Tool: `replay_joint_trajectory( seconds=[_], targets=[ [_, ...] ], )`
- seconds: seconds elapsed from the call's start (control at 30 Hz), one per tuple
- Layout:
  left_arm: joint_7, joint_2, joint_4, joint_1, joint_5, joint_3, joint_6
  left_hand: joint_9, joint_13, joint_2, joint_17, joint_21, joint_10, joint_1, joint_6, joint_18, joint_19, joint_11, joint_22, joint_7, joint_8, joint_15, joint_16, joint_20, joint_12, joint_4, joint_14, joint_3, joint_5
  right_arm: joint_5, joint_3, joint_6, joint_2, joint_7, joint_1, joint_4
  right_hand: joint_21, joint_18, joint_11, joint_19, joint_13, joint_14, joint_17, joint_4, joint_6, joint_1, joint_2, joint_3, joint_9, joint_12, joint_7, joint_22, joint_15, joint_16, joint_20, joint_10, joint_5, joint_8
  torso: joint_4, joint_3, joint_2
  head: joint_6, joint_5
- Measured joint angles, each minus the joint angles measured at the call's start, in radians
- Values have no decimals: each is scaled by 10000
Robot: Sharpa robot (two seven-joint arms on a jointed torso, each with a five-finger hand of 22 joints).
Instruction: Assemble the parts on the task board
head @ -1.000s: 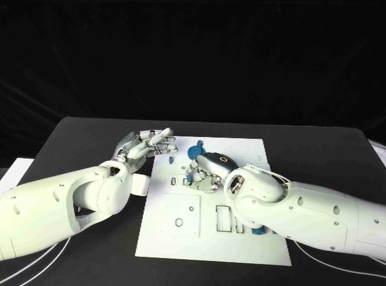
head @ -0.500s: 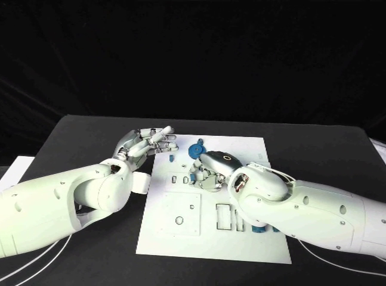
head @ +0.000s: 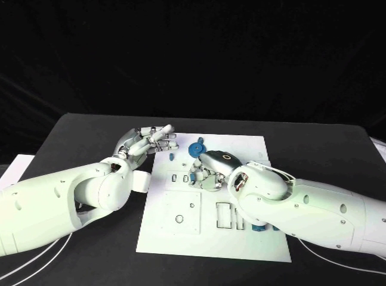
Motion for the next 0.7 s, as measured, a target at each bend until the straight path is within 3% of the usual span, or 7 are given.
replay_joint_trajectory(
  seconds=[0.7],
  targets=[
    [-20,6,-16,0,3,-1,7,0,0,0,-2,0,0,0,0,0,0,0,1,0,0,0,0,0,-40,0,0,0,0,-58,-46,-252,-13,-63,-36,26,-79,-1,176,-38,-462,-38,6,109,-418,-246,-358,-277,-100,-844,168,-114,39,-99,39,-461,-76,-287,11,5,4,31,-26]
  ],
)
